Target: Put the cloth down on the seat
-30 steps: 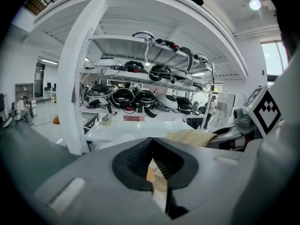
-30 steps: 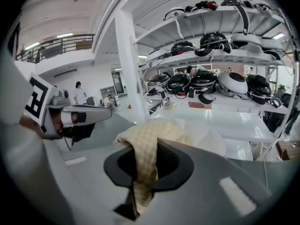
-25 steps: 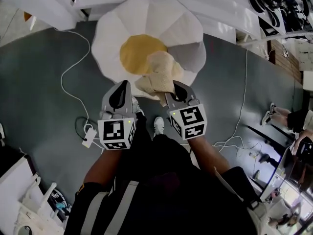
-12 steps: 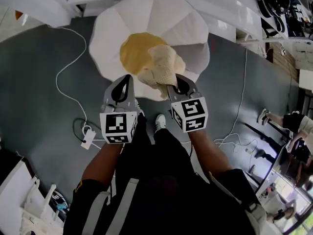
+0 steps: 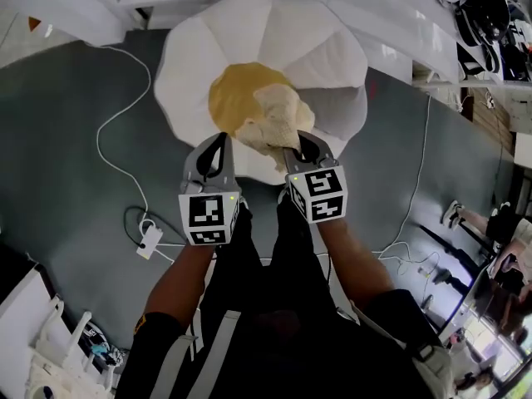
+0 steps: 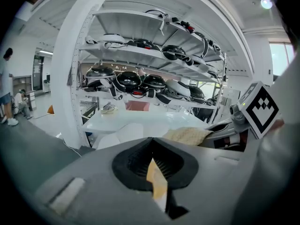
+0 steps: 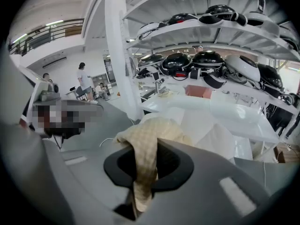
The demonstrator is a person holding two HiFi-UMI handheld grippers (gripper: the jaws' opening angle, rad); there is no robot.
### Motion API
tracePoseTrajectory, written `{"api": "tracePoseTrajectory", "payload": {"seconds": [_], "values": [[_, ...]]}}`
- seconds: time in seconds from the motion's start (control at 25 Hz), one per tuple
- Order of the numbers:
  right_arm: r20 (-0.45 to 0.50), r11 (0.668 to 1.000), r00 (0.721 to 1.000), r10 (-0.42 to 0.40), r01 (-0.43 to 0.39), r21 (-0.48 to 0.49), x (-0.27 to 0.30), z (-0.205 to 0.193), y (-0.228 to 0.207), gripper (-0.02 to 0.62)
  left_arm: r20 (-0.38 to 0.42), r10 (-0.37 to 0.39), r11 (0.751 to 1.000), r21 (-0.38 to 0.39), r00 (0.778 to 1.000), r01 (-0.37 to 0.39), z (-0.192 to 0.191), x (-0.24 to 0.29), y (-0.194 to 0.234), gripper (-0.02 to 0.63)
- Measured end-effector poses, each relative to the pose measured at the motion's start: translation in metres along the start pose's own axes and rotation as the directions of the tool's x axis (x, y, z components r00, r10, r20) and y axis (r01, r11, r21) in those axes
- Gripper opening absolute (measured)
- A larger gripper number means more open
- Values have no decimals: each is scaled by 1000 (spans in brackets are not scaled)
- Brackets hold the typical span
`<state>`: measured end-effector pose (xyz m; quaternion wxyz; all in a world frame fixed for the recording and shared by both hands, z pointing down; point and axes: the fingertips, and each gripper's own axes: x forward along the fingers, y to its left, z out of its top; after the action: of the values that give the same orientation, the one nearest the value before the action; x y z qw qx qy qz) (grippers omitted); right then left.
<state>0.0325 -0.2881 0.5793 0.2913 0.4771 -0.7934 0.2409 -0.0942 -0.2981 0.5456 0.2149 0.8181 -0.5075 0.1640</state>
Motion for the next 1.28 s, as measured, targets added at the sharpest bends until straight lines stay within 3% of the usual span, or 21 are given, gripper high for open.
{"api": "tracePoseTrajectory", "payload": {"seconds": [0.4, 0.68, 1.28], "values": [[-31, 999, 999, 37, -37, 2, 67, -28, -48, 31, -49, 91, 993, -71, 995, -94, -50, 60, -1, 0], [-69, 999, 996, 51, -51, 1, 120, -55, -79, 32, -69, 150, 985, -72, 986, -155, -83, 102, 16, 0], [-121, 997, 990, 70, -73, -23, 245, -122, -116, 32, -114, 199, 969, -125, 973, -213, -177, 192, 56, 2]]}}
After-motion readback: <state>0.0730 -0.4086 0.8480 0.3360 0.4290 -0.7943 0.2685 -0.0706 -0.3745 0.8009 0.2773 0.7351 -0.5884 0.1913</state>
